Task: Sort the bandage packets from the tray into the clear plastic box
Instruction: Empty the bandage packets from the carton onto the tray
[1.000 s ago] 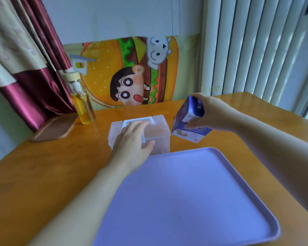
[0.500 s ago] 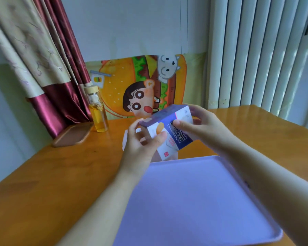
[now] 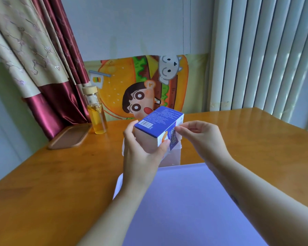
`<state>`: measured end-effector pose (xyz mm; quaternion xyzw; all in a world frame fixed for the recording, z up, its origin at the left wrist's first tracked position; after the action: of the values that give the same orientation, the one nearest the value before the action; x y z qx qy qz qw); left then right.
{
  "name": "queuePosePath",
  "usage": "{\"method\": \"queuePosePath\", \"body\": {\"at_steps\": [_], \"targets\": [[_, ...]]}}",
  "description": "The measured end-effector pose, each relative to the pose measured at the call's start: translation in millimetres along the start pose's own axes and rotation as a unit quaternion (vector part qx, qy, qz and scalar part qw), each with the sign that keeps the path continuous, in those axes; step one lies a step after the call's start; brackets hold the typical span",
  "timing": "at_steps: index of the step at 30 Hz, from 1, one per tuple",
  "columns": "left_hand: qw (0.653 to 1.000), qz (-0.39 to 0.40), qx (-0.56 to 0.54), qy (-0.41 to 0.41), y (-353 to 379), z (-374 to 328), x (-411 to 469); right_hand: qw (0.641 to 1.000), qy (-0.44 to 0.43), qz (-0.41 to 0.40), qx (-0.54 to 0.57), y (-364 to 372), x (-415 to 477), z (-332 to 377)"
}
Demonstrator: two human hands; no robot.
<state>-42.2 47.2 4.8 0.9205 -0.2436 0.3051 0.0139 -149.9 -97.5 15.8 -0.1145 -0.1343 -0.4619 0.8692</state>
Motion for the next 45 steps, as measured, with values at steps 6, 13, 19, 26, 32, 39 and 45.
{"method": "queuePosePath", "body": {"at_steps": [6,13,19,26,32,39,45], "targets": [[0.999,-0.005,0.023,0.038,1.0,-5.2,2.2,0.999,0.026,0.017,0.013,2.8,4.4,-7.0],[1.0,0.012,0.002,0.024,-3.2,0.5,6.3,0.997,0.036,0.065,-0.005,18.4,9.4,-7.8],[0.983,0.048,-0.149,-0.098,-5.5,24.9,17.8,0.996,-0.008,0.08,-0.047,10.5,15.8,1.9],[0.946,0.125,-0.203,-0.219,7.3,48.1,12.3,0.988,0.078,0.119,0.067,9.2,21.9,-7.8],[0.942,0.145,-0.201,-0.226,14.0,56.0,9.2,0.996,0.005,0.073,-0.051,0.2,20.9,-9.3],[0.939,0.124,-0.213,-0.239,19.1,58.5,10.5,0.993,-0.069,0.048,-0.078,4.3,15.4,-6.0],[0.95,0.128,-0.175,-0.225,17.7,60.0,10.1,0.987,-0.008,0.153,0.041,20.6,-1.0,-11.5]]}}
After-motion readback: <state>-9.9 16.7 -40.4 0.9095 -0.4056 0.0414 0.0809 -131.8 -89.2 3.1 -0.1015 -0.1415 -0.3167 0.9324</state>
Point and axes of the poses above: each hand's wrist, its own x-axis towards the middle knuckle, its own y-axis out of the palm, z = x × y, the point moved 8 cm from there along x, towards the middle knuckle, and after that the axes turned 2 degrees about x, right-handed, at the moved point
